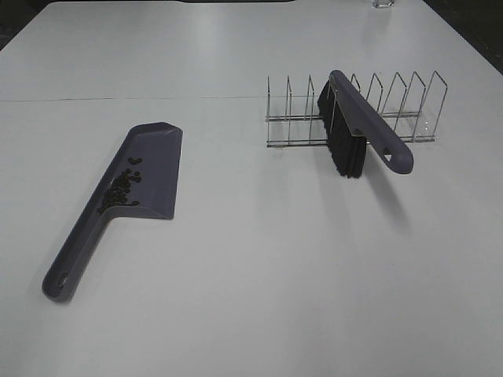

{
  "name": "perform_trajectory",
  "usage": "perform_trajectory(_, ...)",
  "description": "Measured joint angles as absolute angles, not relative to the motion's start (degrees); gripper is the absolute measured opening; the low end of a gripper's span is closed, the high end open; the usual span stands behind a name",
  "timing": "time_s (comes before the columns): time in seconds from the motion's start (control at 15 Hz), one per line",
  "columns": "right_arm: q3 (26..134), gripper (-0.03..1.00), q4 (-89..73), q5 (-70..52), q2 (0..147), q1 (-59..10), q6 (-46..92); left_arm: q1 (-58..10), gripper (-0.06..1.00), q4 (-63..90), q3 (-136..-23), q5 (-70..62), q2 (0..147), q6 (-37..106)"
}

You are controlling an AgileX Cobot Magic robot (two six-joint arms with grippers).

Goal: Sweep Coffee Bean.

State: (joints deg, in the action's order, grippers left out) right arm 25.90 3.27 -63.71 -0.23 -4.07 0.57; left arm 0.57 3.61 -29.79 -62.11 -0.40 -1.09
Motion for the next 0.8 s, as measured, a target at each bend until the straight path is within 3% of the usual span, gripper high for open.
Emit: perform_trajectory(0.8, 25.9, 0.63, 3.2, -63.7, -0.2, -4.1, -0.5, 0.6, 0.76, 4.0, -29.8, -61.9, -0.4, -1.0)
